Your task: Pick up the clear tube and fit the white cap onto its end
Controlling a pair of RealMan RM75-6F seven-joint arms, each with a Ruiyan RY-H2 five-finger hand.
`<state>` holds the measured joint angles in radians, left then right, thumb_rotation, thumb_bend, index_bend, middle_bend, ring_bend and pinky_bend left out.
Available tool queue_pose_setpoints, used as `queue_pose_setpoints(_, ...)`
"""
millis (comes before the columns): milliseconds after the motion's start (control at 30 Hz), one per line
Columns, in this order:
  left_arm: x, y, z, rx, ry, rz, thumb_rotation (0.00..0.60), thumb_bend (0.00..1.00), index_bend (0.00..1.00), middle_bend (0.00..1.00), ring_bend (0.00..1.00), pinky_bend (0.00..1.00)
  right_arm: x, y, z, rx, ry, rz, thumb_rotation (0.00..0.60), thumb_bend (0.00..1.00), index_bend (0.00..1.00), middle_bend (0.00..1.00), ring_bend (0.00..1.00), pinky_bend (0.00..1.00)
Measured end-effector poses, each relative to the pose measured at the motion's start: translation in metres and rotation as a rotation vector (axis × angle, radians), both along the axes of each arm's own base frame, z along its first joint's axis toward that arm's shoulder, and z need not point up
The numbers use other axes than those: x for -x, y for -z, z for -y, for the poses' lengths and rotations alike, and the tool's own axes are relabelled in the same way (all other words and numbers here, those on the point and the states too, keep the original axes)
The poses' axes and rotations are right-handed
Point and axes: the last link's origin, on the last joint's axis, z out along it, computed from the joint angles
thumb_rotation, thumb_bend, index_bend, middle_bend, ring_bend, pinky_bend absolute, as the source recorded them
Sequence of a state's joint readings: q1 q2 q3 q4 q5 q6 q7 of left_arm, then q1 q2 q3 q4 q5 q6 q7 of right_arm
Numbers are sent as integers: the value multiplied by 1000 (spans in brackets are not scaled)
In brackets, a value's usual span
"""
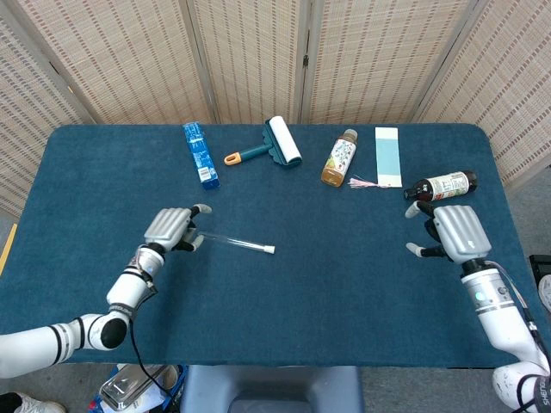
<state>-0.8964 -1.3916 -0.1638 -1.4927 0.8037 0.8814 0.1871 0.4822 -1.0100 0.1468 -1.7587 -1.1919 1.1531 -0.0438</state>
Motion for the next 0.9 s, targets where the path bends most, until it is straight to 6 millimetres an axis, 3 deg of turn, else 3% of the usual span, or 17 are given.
queue_pose_setpoints(100,20,-25,12,-92,-18,-34,600,384,322,671,696,863,16,-7,-14,25,45,-66,600,253,403,693,765,970)
queue_pose_setpoints(233,51,-58,35,-218,-36,-90,600,384,319,543,534,678,33,-15,-33,69,97,-103,600,360,403,567,580,760)
queue_pose_setpoints(300,66,-74,50,-281,-36,-125,600,384,313,466,454,566,41,-17,-43,91,115,-108,600,381,403,539,539,706)
queue_pose_setpoints(467,90,-104,86,-413,-10,-190,600,384,304,402,392,482,58,-19,-63,145,125,-103,600,416,403,525,521,684)
queue_pose_setpoints(600,102,-117,116,-486,15,-226,600,384,299,394,383,450,70,-21,-84,200,134,-96,600,425,403,525,521,684)
queue_pose_setpoints(767,113,-119,155,-491,-17,-273,600,384,295,391,378,431,78,-20,-107,215,164,-89,600,424,403,525,520,684)
queue_pose_setpoints(900,114,-119,168,-486,-33,-278,600,384,294,390,377,427,81,-18,-116,221,171,-75,600,424,403,525,520,684)
